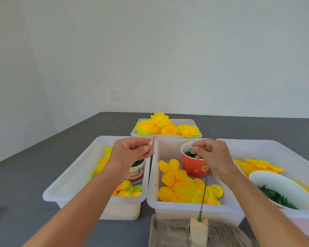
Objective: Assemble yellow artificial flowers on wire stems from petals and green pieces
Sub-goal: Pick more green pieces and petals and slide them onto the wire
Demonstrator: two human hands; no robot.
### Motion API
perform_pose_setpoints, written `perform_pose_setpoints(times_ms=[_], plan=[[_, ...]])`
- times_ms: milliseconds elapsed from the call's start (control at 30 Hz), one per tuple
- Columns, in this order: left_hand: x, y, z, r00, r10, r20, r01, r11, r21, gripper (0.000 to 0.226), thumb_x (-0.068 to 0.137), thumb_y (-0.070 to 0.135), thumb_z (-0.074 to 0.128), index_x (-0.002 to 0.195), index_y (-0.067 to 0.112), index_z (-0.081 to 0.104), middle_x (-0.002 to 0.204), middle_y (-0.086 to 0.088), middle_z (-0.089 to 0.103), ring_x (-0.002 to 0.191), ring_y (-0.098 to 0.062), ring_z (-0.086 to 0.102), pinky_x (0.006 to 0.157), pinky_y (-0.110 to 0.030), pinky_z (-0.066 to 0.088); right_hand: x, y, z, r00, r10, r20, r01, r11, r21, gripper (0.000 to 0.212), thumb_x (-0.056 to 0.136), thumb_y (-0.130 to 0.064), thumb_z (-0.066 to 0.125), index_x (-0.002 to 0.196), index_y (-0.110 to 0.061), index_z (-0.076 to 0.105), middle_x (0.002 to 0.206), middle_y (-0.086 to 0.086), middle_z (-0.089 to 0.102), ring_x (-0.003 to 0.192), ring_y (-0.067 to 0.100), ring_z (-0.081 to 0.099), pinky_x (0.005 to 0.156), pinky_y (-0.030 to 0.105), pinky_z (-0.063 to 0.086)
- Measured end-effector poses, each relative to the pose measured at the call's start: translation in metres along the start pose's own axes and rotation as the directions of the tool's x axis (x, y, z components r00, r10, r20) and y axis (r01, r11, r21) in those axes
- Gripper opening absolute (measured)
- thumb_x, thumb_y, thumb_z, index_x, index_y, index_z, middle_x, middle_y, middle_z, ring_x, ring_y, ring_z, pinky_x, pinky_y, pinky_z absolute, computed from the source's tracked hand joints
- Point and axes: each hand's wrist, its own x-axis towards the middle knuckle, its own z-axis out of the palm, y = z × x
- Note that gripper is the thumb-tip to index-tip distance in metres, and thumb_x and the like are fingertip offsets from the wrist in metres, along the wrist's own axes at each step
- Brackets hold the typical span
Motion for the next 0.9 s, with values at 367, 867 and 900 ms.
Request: perform_pose_setpoints(times_ms=[367, 867, 900], plan=[[-0.077, 0.063, 0.061, 0.889, 0.422, 0.176, -0.453, 0.863, 0.224, 0.039, 0.075, -0.011, 0.067, 0.092, 0.024, 0.066, 0.069, 0.006, 0.070, 0.053, 0.002, 0.061, 0.054, -0.009, 0.043, -0.073, -0.107, -0.027, 0.925, -0.212, 0.314, 0.085, 0.924, 0.373, 0.018, 0.057, -0.034, 0.073, 0.073, -0.027, 0.078, 0.077, 0.009, 0.072, 0.072, 0.020, 0.059, 0.069, 0.031, 0.046], [-0.109, 0.046, 0.065, 0.952, 0.286, 0.106, -0.302, 0.933, 0.196, 0.023, 0.067, 0.018, 0.078, 0.081, 0.034, 0.069, 0.081, 0.008, 0.071, 0.071, -0.014, 0.065, 0.069, -0.035, 0.055, -0.094, -0.092, -0.048, 0.982, 0.099, 0.160, -0.170, 0.830, 0.531, 0.011, 0.061, -0.022, 0.069, 0.062, -0.012, 0.074, 0.073, 0.010, 0.072, 0.064, 0.017, 0.069, 0.053, 0.021, 0.054], [-0.111, 0.042, 0.066, 0.958, 0.271, 0.095, -0.285, 0.935, 0.210, 0.022, 0.066, 0.019, 0.079, 0.079, 0.034, 0.070, 0.078, 0.007, 0.071, 0.071, -0.017, 0.065, 0.068, -0.036, 0.056, -0.094, -0.090, -0.050, 0.981, 0.111, 0.161, -0.184, 0.807, 0.561, 0.009, 0.062, -0.017, 0.069, 0.062, -0.010, 0.074, 0.072, 0.010, 0.072, 0.065, 0.016, 0.070, 0.054, 0.020, 0.054]])
